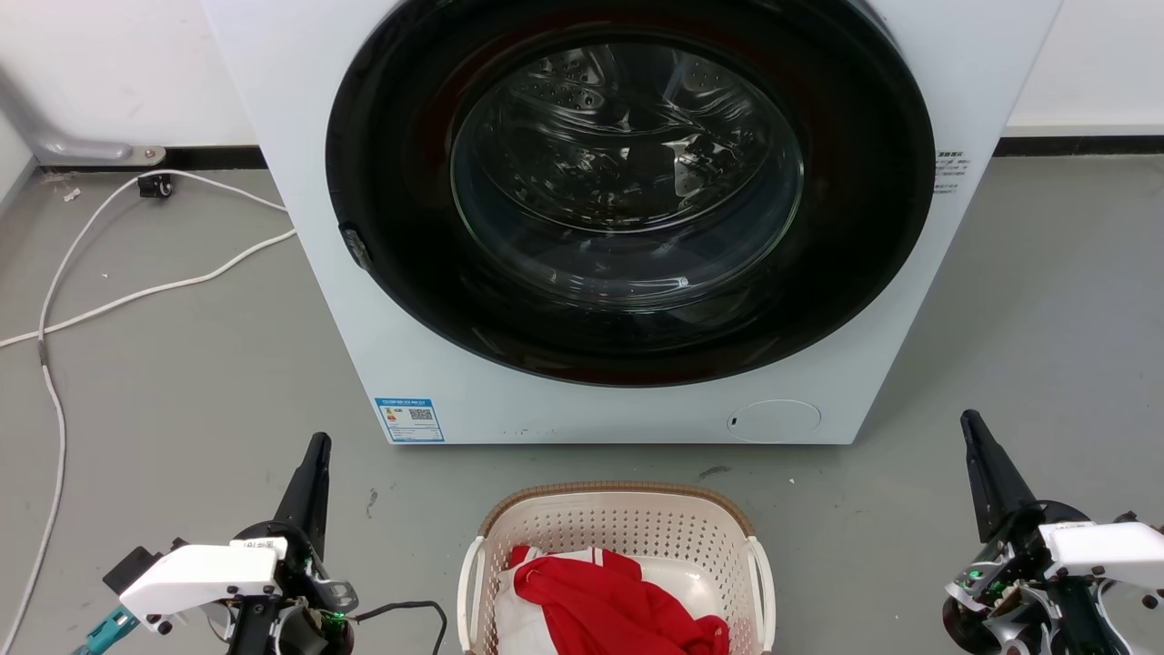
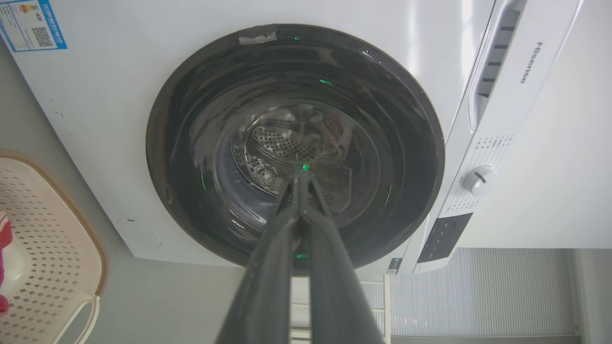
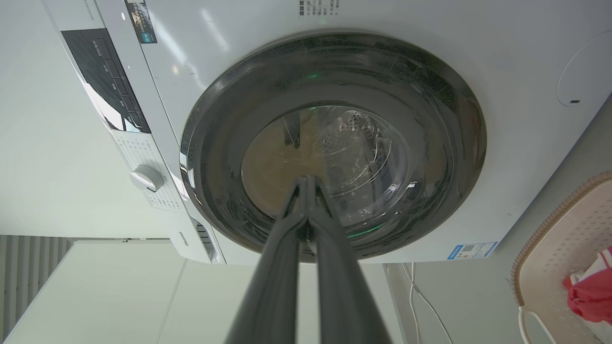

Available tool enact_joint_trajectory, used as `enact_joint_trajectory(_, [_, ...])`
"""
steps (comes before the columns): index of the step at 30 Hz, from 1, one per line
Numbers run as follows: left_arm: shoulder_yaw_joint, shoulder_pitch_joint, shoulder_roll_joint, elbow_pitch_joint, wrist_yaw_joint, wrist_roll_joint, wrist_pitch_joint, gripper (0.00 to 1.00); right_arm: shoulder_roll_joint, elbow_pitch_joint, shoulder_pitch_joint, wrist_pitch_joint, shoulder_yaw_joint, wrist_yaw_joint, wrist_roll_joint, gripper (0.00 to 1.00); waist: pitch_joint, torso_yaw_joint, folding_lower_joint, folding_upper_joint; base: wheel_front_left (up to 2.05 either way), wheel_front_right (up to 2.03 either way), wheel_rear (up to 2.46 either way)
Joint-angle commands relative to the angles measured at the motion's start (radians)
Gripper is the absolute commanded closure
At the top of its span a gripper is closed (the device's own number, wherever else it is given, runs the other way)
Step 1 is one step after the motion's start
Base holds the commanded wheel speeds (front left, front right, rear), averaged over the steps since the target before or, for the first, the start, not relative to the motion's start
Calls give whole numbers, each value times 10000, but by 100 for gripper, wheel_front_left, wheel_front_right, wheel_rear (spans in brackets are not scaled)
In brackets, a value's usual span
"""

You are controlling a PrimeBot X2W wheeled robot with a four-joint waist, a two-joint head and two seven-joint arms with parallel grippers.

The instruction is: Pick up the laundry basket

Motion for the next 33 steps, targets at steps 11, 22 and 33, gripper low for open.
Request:
enact_joint_trajectory(11, [41,-92,-11,12,-43,6,38,100,43,11,-118,33,-21,0,-55,100,0,0,0,0,0,0,0])
enact_joint_trajectory(22, [45,-93,-16,11,-43,12,39,100,48,12,-119,31,-27,0,-64,100,0,0,0,0,0,0,0])
enact_joint_trajectory(33, [7,21,-13,39,2,5,5,0,15,38,24,24,-13,2,-2,0,0,0,0,0,0,0,0])
